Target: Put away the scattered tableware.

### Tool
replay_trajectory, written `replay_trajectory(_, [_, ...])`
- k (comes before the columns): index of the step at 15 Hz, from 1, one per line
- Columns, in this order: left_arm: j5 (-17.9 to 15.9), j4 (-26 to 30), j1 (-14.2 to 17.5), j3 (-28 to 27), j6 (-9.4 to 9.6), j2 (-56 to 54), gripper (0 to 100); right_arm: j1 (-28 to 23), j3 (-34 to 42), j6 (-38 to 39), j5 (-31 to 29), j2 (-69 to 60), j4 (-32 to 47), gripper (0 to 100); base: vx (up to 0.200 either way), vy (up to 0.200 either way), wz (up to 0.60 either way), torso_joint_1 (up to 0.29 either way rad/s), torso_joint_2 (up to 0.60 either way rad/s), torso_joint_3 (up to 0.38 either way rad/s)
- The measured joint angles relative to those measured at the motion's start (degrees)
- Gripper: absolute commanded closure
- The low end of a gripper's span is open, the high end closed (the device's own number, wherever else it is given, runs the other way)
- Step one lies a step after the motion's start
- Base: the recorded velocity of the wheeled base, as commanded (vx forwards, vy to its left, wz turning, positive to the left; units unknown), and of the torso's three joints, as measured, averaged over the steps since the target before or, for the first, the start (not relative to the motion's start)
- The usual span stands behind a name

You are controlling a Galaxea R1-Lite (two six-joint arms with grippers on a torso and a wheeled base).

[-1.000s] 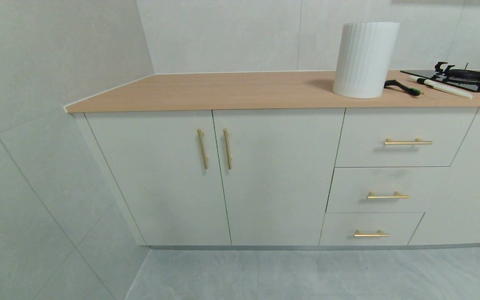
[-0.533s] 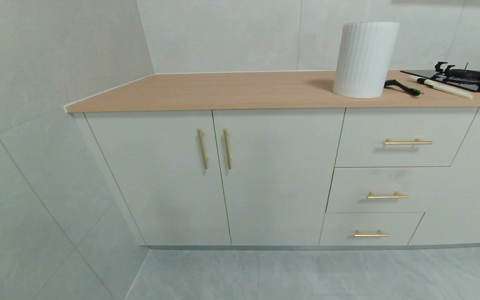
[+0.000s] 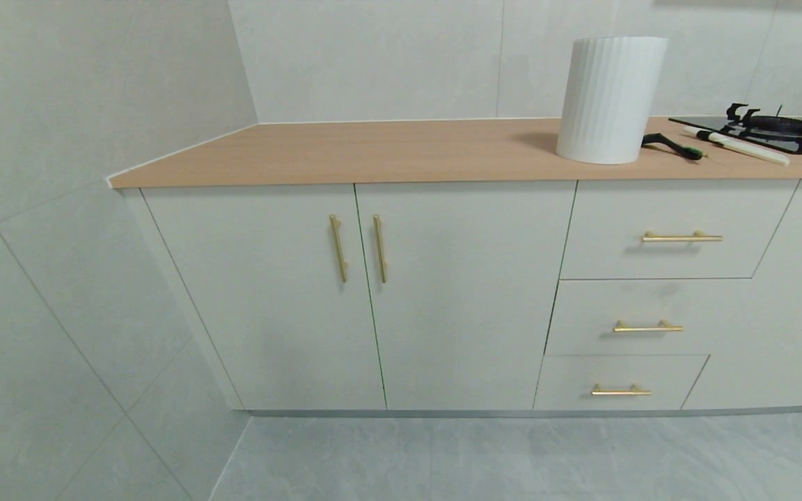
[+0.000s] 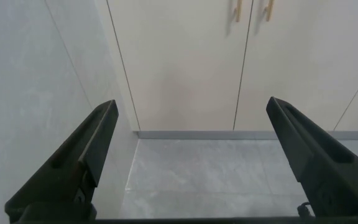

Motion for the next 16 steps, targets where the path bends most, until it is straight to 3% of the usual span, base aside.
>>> replay_trajectory(2, [0.0,0.0,0.0,0.0,-2.49,0.0,0,0.0,0.0,0.4,-0.1,0.0,0.0,0,0.0,0.0,0.0,0.0,0.0,0.0])
replay_trajectory(9, [0.0,0.0,0.0,0.0,-2.56,0.0,0,0.0,0.0,1.1,0.0,0.0,0.0,0,0.0,0.0,0.0,0.0,0.0,0.0])
replay_trajectory(16, [0.0,0.0,0.0,0.0,-2.51,0.0,0,0.1,0.0,1.1,0.0,0.0,0.0,0,0.0,-0.2,0.0,0.004,0.0,0.003])
